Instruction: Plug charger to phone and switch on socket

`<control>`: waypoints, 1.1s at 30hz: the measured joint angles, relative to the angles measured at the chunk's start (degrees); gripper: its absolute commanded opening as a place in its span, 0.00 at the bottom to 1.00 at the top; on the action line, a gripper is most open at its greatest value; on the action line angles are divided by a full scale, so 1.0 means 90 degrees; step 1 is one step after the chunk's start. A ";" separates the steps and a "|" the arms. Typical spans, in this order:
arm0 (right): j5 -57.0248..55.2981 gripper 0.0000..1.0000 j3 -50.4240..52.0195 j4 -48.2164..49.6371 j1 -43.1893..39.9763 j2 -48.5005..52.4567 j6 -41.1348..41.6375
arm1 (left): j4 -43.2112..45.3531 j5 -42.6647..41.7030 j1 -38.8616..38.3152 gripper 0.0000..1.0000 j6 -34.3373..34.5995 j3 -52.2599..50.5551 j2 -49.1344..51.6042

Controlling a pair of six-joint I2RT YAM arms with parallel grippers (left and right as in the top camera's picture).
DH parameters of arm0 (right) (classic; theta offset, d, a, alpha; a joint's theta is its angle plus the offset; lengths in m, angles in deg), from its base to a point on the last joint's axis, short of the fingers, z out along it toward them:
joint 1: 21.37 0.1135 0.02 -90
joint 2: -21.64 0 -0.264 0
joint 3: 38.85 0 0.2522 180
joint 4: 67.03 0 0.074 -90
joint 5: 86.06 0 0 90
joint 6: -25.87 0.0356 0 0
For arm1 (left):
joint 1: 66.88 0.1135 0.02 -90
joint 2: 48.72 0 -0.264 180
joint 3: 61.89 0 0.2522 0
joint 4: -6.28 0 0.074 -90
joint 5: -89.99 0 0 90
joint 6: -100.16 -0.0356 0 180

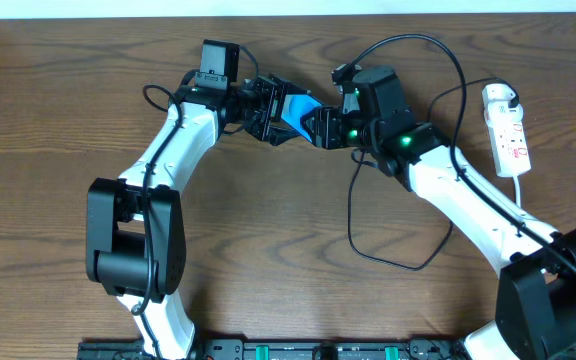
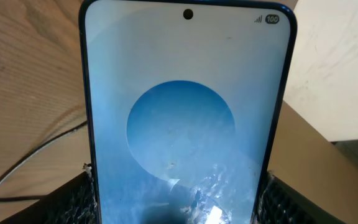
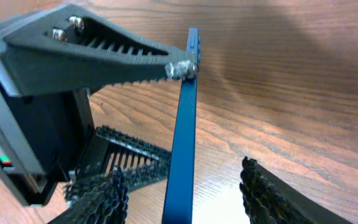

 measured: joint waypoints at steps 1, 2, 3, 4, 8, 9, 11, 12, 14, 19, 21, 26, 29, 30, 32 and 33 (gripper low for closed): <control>-0.0039 0.54 0.0000 0.0066 0.0000 0.0010 0.0032 | 0.0000 -0.0039 0.0000 0.49 0.0002 0.0000 0.0000; -0.0073 0.53 0.0000 0.0102 0.0000 0.0012 0.0051 | 0.0000 -0.0066 0.0000 0.49 0.0002 0.0000 0.0000; -0.0109 0.52 0.0000 0.0129 0.0000 0.0012 0.0068 | 0.0000 -0.0095 0.0000 0.49 0.0002 0.0000 0.0000; -0.0148 0.52 0.0000 0.0153 0.0000 0.0015 0.0080 | 0.0000 -0.0117 0.0000 0.49 0.0012 0.0000 0.0000; -0.0216 0.48 -0.0002 0.0211 0.0000 0.0056 0.0102 | 0.0000 -0.0228 0.0000 0.49 0.0075 0.0000 0.0000; -0.0228 0.48 -0.0002 0.0228 0.0000 0.0090 0.0109 | 0.0002 -0.0243 0.0000 0.49 0.0092 0.0000 0.0000; -0.0243 0.47 -0.0002 0.0250 0.0000 0.0194 0.0124 | 0.0000 -0.0248 0.0000 0.49 0.0121 0.0000 0.0000; -0.0243 0.47 -0.0002 0.0255 0.0000 0.0236 0.0124 | 0.0000 -0.0250 0.0000 0.49 0.0141 0.0000 0.0000; -0.0240 0.46 -0.0002 0.0291 0.0000 0.0335 0.0131 | 0.0000 -0.0243 0.0000 0.49 0.0143 0.0000 0.0000; -0.0240 0.36 -0.0002 0.0440 0.0000 0.0369 0.0158 | 0.0002 -0.0245 0.0000 0.49 0.0165 0.0000 0.0000; -0.0238 0.31 -0.0002 0.0457 0.0000 0.0369 0.0180 | 0.0002 -0.0245 0.0000 0.49 0.0168 0.0000 0.0000; -0.0245 0.17 -0.0002 0.0503 0.0100 0.0369 0.0197 | 0.0000 -0.0248 0.0000 0.49 0.0168 0.0000 0.0000; -0.0262 0.06 -0.0002 0.0537 0.0199 0.0369 0.0238 | 0.0002 -0.0250 0.0000 0.49 0.0168 0.0000 0.0000; -0.0321 0.02 -0.0002 0.0532 0.0223 0.0369 0.0257 | -0.0005 -0.0253 0.0000 0.49 0.0165 0.0000 0.0000; -0.0367 0.01 -0.0002 0.0546 0.0211 0.0372 0.0376 | 0.0029 -0.0282 0.0017 0.49 0.0163 0.0000 0.0000; -0.0379 0.01 -0.0002 0.0549 0.0209 0.0372 0.0393 | 0.0036 -0.0294 0.0022 0.49 0.0163 0.0000 0.0000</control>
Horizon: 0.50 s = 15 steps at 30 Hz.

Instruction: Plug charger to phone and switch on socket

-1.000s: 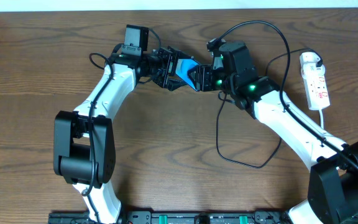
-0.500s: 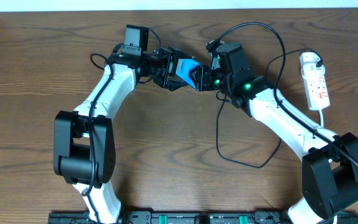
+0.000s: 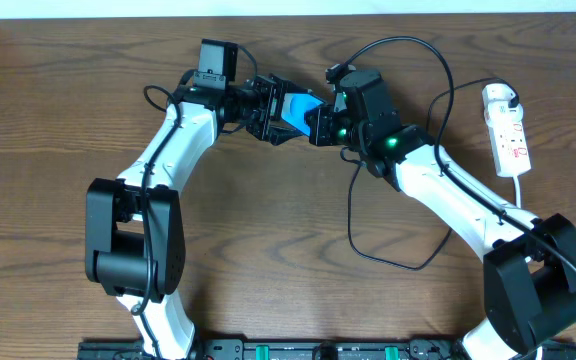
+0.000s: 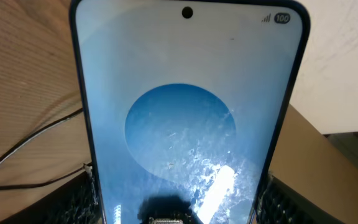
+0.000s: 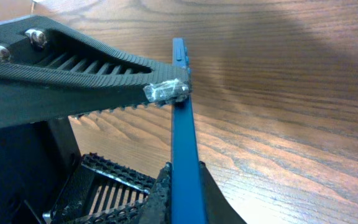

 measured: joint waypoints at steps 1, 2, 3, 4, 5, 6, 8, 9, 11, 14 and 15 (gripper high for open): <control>-0.0015 0.01 0.0000 -0.0007 0.0005 0.0000 0.0002 | -0.0007 -0.0002 0.0000 0.49 0.0000 0.0000 0.0000; -0.0019 0.01 0.0000 -0.0005 0.0007 0.0000 0.0002 | -0.0010 0.0000 0.0000 0.49 0.0000 0.0000 0.0000; -0.0019 0.01 0.0000 0.0007 0.0005 0.0000 0.0000 | -0.0010 -0.0002 0.0000 0.49 0.0000 0.0000 0.0000; -0.0022 0.01 0.0000 0.0012 0.0005 0.0000 0.0002 | -0.0007 0.0000 0.0000 0.50 0.0000 0.0000 0.0000; -0.0022 0.01 0.0000 0.0022 0.0005 0.0000 0.0007 | -0.0005 0.0000 0.0000 0.52 0.0000 0.0000 0.0000; -0.0019 0.01 0.0000 0.0032 0.0005 0.0002 0.0015 | -0.0002 0.0000 0.0000 0.56 0.0000 0.0000 0.0000; -0.0010 0.01 0.0000 0.0044 -0.0007 0.0007 0.0053 | -0.0002 0.0002 0.0000 0.64 0.0000 0.0000 0.0000; 0.0005 0.01 0.0000 0.0053 -0.0024 0.0007 0.0083 | 0.0002 0.0002 0.0002 0.68 0.0000 0.0000 0.0000; 0.0044 0.01 0.0000 0.0056 -0.0053 0.0010 0.0151 | 0.0012 0.0002 0.0000 0.74 0.0000 0.0000 0.0000; 0.0257 0.01 0.0002 0.0066 -0.0158 0.0022 0.0406 | 0.0024 -0.0027 0.0000 0.86 -0.0068 0.0000 0.0000; 0.0335 0.01 0.0002 0.0073 -0.0204 0.0027 0.0498 | 0.0027 -0.0061 0.0000 0.88 -0.0134 0.0000 0.0000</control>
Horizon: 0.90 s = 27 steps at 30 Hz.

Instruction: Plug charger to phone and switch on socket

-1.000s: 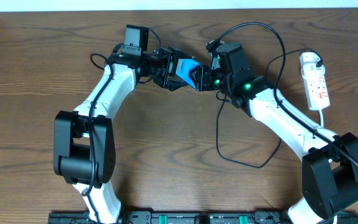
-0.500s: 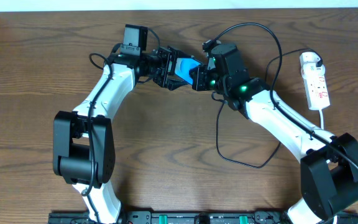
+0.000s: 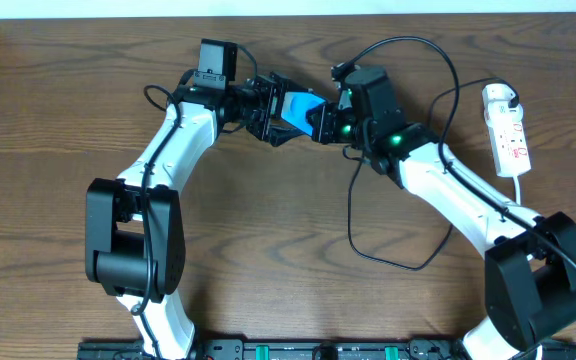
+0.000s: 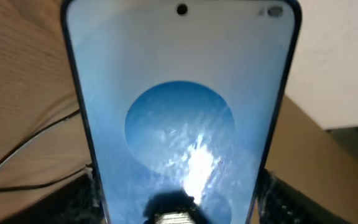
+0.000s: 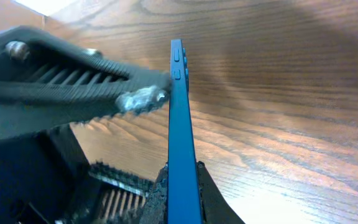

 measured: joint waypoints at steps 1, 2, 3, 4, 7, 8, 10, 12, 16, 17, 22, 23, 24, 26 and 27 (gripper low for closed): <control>0.0095 0.01 0.0000 0.0029 -0.0095 0.0005 0.0131 | -0.0005 -0.0017 0.0000 0.90 -0.0075 0.0000 0.0000; 0.0136 0.01 0.0000 0.0036 -0.0148 0.0005 0.0194 | -0.0010 -0.0034 0.0000 0.91 -0.0165 0.0000 0.0000; 0.0214 0.01 0.0000 0.0056 -0.0260 0.0005 0.0301 | -0.0012 -0.0034 0.0000 0.92 -0.0245 0.0000 0.0000; 0.0270 0.01 0.0000 0.0070 -0.0352 0.0005 0.0374 | -0.0012 -0.0039 -0.0002 0.92 -0.0342 0.0000 0.0000; 0.0503 0.01 0.0000 0.0126 -0.0678 0.0005 0.0675 | -0.0012 -0.0053 -0.0002 0.94 -0.0658 0.0000 0.0000; 0.0588 0.01 0.0000 0.0151 -0.0765 0.0005 0.0772 | -0.0012 -0.0053 -0.0002 0.94 -0.0775 0.0000 0.0000; 0.0760 0.01 0.0000 0.0226 -0.0913 0.0005 0.1003 | -0.0012 -0.0053 -0.0002 0.94 -0.1015 0.0000 0.0000; 0.0940 0.01 0.0000 0.0357 -0.1020 0.0005 0.1280 | 0.0029 -0.0053 -0.0002 0.94 -0.1188 0.0000 0.0000; 0.1127 0.01 0.0000 0.0476 -0.1112 0.0005 0.2018 | 0.0386 -0.0053 -0.0002 0.93 -0.1375 0.0000 0.0000; 0.1146 0.01 0.0000 0.0493 -0.1120 0.0005 0.2234 | 0.0520 -0.0056 -0.0002 0.93 -0.1394 0.0000 0.0000; 0.1246 0.01 0.0000 0.0624 -0.1134 0.0005 0.3638 | 0.1222 -0.0051 -0.0005 0.89 -0.1396 0.0005 0.0000; 0.1256 0.01 0.0000 0.0624 -0.1134 0.0005 0.4027 | 0.1343 -0.0036 -0.0005 0.89 -0.1384 0.0005 0.0000; 0.1260 0.02 0.0000 0.0624 -0.1134 0.0005 0.4316 | 0.1409 -0.0022 -0.0005 0.87 -0.1379 0.0005 0.0000; 0.1268 0.02 0.0000 0.0644 -0.1129 0.0005 0.5066 | 0.1423 0.0036 -0.0005 0.84 -0.1290 0.0005 0.0000; 0.1273 0.02 0.0000 0.0687 -0.1120 0.0005 0.5343 | 0.1421 0.0080 -0.0005 0.83 -0.1224 0.0005 0.0000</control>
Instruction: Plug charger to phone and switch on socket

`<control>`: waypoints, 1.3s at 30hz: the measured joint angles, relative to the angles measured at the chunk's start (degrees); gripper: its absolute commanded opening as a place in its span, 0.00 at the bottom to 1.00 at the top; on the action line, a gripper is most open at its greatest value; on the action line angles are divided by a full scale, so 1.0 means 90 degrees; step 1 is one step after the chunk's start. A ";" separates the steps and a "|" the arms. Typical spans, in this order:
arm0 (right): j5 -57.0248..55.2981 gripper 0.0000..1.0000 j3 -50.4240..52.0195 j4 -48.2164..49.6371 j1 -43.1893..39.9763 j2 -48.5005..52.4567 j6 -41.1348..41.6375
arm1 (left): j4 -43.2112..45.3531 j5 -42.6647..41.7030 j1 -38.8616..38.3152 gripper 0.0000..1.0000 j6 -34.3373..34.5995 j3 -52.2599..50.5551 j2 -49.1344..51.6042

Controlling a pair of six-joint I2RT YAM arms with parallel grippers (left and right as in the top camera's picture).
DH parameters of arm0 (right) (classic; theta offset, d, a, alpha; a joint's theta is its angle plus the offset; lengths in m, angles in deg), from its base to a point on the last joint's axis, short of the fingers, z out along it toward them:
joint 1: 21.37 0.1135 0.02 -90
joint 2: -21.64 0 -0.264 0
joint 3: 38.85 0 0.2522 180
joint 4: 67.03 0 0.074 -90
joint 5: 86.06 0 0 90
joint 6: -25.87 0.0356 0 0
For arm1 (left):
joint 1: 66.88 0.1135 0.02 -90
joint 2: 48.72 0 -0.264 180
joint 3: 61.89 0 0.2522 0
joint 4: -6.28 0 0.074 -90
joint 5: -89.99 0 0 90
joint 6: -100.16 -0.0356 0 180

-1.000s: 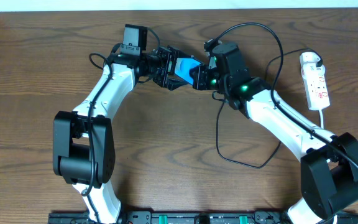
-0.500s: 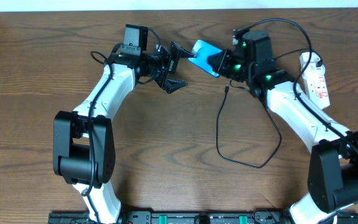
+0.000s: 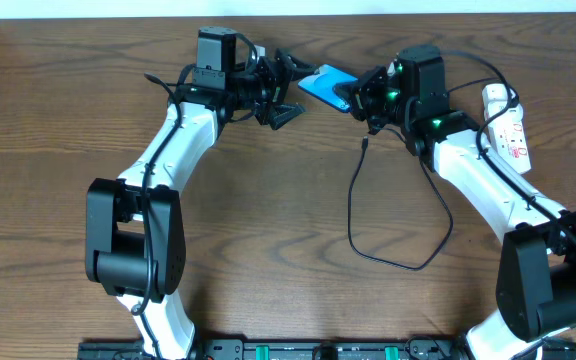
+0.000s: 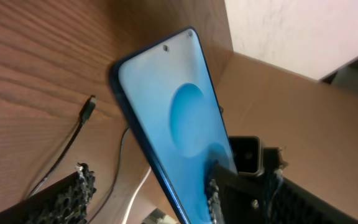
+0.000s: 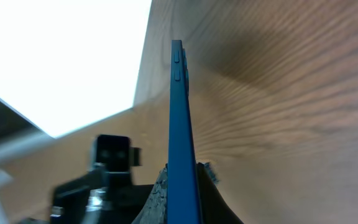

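The blue phone (image 3: pixel 326 85) hangs tilted above the table's back edge, with my right gripper (image 3: pixel 352 94) shut on its right end. The right wrist view shows the phone (image 5: pixel 178 106) edge-on, pinched between the pads at the bottom of the frame. My left gripper (image 3: pixel 287 88) stands open just left of the phone, its fingers (image 4: pixel 67 193) apart from it. The lit screen (image 4: pixel 182 121) faces the left wrist camera. The charger plug (image 3: pixel 365 144) lies loose on the table under the phone, also seen as the plug (image 4: pixel 89 106). The white socket strip (image 3: pixel 508 128) lies at the far right.
The black charger cable (image 3: pixel 353 215) loops from the plug down the middle of the table and back up to the strip. A cardboard wall (image 4: pixel 272 99) rises behind the table's back edge. Both arms meet near the back centre.
My left gripper has let go of the phone and stands open. My right gripper, still shut on it, has moved right and toward the back edge with the phone.
First my left gripper held the phone upright with my right gripper open around its edge. Then my right gripper was shut on it too, and both held it. Now only my right gripper holds the phone, apart from the left.
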 measured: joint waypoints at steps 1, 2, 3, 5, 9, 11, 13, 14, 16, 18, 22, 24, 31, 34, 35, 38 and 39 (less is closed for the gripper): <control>-0.0002 0.01 0.0000 0.0090 0.0010 0.0000 0.0221 | 0.0000 0.0053 0.0000 0.82 0.0073 0.0000 0.0000; -0.0002 0.01 0.0000 0.0197 0.0022 0.0007 0.0398 | 0.0005 0.0097 0.0000 0.80 0.0146 0.0000 0.0000; 0.0002 0.01 0.0000 0.0386 0.0039 0.0010 0.0571 | 0.0005 0.0160 0.0000 0.79 0.0245 0.0000 0.0000; 0.0034 0.02 0.0000 0.0673 0.0061 0.0010 0.0787 | 0.0005 0.0272 0.0000 0.75 0.0444 0.0000 0.0000; 0.0058 0.01 0.0000 0.0814 0.0211 0.0010 0.1013 | 0.0046 0.0469 0.0000 0.67 0.0996 0.0000 0.0000; 0.0068 0.02 0.0000 0.0794 0.0308 0.0010 0.1061 | 0.0223 0.0537 0.0000 0.65 0.1280 0.0000 0.0000; 0.0095 0.01 0.0000 0.0797 0.0379 0.0010 0.1105 | 0.0461 0.0563 0.0000 0.64 0.1484 0.0005 0.0000; 0.0104 0.02 0.0000 0.0794 0.0393 0.0010 0.1117 | 0.0537 0.0568 0.0002 0.64 0.1579 0.0005 0.0000; 0.0102 0.02 0.0000 0.0794 0.0403 0.0010 0.1134 | 0.0687 0.0583 0.0005 0.62 0.1763 0.0005 0.0000; 0.0104 0.02 0.0000 0.0792 0.0403 0.0010 0.1141 | 0.0828 0.0588 0.0005 0.61 0.1889 0.0005 0.0000; 0.0136 0.02 0.0000 0.0794 0.0406 0.0010 0.1161 | 0.0952 0.0588 0.0005 0.56 0.2025 0.0005 0.0000; 0.0155 0.01 0.0000 0.0792 0.0418 0.0010 0.1158 | 0.0952 0.0585 0.0007 0.55 0.2055 0.0005 0.0000; 0.0148 0.02 0.0000 0.0806 0.0517 0.0010 0.1156 | 0.0971 0.0585 0.0044 0.55 0.2076 0.0005 0.0000; 0.0117 0.01 0.0000 0.0843 0.0544 0.0010 0.1156 | 0.1056 0.0583 0.0049 0.54 0.2110 0.0005 0.0000; 0.0112 0.02 0.0000 0.0867 0.0546 0.0010 0.1156 | 0.1086 0.0583 0.0049 0.54 0.2132 0.0005 0.0000; 0.0104 0.01 0.0000 0.0937 0.0571 0.0010 0.1180 | 0.1161 0.0585 0.0051 0.51 0.2198 0.0005 0.0000; 0.0097 0.01 0.0000 0.0967 0.0585 0.0010 0.1197 | 0.1171 0.0585 0.0056 0.49 0.2212 0.0005 0.0000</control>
